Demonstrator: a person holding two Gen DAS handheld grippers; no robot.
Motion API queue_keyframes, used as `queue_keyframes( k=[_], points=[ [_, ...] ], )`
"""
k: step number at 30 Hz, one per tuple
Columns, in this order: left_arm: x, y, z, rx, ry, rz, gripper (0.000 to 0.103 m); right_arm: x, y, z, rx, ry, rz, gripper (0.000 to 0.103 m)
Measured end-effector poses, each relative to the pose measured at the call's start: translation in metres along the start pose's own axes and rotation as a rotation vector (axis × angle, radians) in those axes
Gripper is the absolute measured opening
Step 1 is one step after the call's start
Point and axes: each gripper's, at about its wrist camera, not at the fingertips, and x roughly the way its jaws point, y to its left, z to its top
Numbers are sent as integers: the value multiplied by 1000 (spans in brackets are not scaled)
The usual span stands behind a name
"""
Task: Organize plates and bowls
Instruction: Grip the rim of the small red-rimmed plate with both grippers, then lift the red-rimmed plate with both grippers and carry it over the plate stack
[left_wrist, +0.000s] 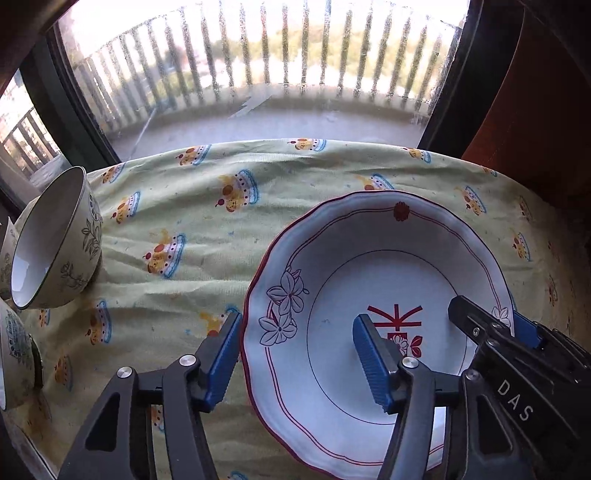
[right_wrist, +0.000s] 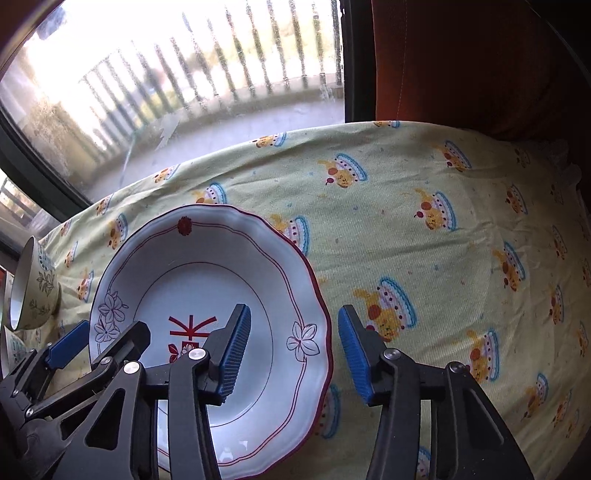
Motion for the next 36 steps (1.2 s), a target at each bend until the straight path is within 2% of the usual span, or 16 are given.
queue_keyframes(
  k=[2, 11, 17, 21, 29, 36],
  points=[
    [0, -1, 0, 12, 1, 4, 60, 2, 2, -1, -1, 11, 2, 45],
    [-11, 0, -13, 45, 21, 19, 59, -6, 6, -9, -11, 27, -17, 45],
    [-22, 0, -44, 78, 57, 19, 60, -24, 4, -32, -15, 50, -18, 45],
    [-36, 5, -71, 83, 78, 23, 60, -37, 7, -57, -23, 75, -21, 45],
    [-58, 24, -131, 77, 125, 41, 60, -60, 18, -132, -58, 147, -29, 44],
    [-75, 33, -171, 73, 156, 33, 60, -78, 25, -178, -70, 189, -22, 44]
  ],
)
